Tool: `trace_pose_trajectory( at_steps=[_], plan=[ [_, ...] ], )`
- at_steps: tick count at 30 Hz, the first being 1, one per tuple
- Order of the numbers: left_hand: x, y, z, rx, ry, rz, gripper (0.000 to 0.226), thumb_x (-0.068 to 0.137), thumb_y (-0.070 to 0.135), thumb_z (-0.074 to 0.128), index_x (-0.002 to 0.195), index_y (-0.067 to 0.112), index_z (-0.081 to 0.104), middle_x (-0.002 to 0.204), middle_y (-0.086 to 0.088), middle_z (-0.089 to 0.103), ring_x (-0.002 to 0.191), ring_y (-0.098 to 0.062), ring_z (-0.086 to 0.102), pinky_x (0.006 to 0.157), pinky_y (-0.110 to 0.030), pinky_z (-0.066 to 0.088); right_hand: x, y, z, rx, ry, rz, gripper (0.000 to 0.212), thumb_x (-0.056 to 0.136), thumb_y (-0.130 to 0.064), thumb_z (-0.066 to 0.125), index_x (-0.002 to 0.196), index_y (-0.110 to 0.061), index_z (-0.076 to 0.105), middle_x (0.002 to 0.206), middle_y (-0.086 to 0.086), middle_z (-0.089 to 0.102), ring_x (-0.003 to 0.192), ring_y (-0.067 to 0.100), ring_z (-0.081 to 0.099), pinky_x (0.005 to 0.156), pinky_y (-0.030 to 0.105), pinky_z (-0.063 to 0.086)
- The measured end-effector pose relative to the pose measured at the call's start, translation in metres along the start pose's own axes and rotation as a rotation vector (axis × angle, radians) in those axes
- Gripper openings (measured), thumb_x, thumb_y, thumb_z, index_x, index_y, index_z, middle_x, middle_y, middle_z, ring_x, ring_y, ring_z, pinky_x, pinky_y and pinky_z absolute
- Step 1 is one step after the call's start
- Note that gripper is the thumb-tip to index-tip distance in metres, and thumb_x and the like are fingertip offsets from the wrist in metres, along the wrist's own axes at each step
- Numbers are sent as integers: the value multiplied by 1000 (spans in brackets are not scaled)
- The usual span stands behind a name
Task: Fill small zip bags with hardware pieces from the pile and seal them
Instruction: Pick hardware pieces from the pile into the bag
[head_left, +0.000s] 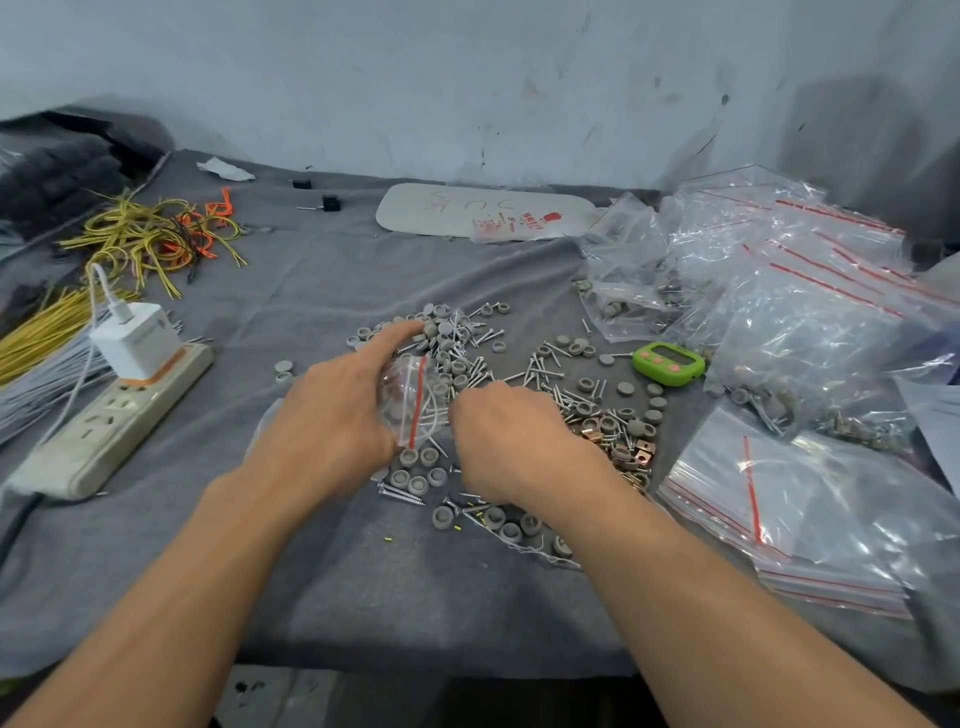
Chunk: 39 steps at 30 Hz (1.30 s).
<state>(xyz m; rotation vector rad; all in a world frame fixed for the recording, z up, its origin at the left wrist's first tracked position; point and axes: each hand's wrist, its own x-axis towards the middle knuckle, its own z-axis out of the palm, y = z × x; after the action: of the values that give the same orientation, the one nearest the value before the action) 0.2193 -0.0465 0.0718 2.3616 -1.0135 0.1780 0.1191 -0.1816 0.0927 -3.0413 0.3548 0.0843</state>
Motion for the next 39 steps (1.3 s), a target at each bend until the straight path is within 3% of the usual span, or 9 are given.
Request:
trace_pose_trajectory(
  at_steps=[2, 5, 10, 16, 19, 25, 31, 35, 39],
  plan=[
    [-1, 0, 0, 3, 4, -5, 85, 78, 40, 79, 143, 59, 28, 106, -1, 73, 100, -33, 68, 84, -44, 56, 1, 2, -1, 2, 78, 4, 13, 86, -10, 59, 87, -21, 51, 69, -3, 40, 75, 30, 49, 72, 36, 35],
    [-2, 1, -1, 7, 8, -3, 87, 77, 40, 79, 143, 60, 25, 106, -2, 73, 103, -34, 68, 82, -46, 57, 4, 11, -9, 112, 211, 101, 13, 82, -17, 67, 92, -24, 68, 84, 0, 66, 83, 29, 63, 72, 34, 42],
    [-6, 8, -1, -20, -16, 9, 104, 68, 44, 81, 144, 65, 14, 114, 9, 70, 99, -30, 68, 78, -44, 57, 10, 14, -15, 780, 349, 212, 5, 74, -21, 78, 71, -23, 75, 64, -10, 72, 68, 8, 69, 66, 25, 54],
    [-2, 8, -1, -258, 12, -17, 109, 62, 26, 82, 148, 57, 24, 86, 30, 67, 81, 12, 60, 67, -2, 40, 20, -11, -11, 1078, 219, 64, 20, 83, -16, 77, 67, -27, 78, 62, -20, 69, 67, 0, 62, 73, 25, 51],
    [-5, 11, -2, -268, 74, -7, 107, 64, 19, 81, 149, 53, 27, 86, 30, 65, 79, 13, 58, 67, -2, 39, 22, -14, -11, 963, 177, -8, 37, 87, -18, 72, 52, -30, 70, 50, -24, 55, 58, -3, 51, 69, 23, 42],
    [-4, 8, -5, -261, 191, -72, 97, 71, 31, 85, 147, 55, 30, 71, 11, 63, 81, 12, 57, 63, -4, 42, 13, 7, -15, 970, 479, 240, 15, 84, -28, 71, 75, -33, 81, 65, -20, 72, 67, -3, 67, 69, 23, 51],
    [-3, 9, -8, -232, 213, -74, 95, 73, 27, 82, 149, 50, 30, 85, 45, 54, 77, 25, 50, 67, 2, 36, 6, 5, 7, 323, 122, 123, 11, 85, -32, 71, 88, -23, 77, 84, -1, 75, 83, 24, 70, 78, 31, 57],
    [-4, 6, -6, -214, 208, -79, 98, 72, 19, 83, 149, 51, 31, 72, 20, 63, 74, 24, 51, 66, 1, 38, 3, -3, 17, 248, 29, 31, 8, 84, -23, 70, 86, -16, 73, 86, 6, 74, 88, 30, 69, 82, 39, 60],
    [-3, 6, -6, -203, 208, -84, 98, 74, 20, 82, 149, 53, 29, 70, 19, 63, 74, 22, 53, 58, -4, 41, 2, -3, 17, 239, 5, 24, 6, 86, -15, 63, 82, -16, 67, 83, 10, 71, 85, 33, 68, 78, 39, 60]
  ],
)
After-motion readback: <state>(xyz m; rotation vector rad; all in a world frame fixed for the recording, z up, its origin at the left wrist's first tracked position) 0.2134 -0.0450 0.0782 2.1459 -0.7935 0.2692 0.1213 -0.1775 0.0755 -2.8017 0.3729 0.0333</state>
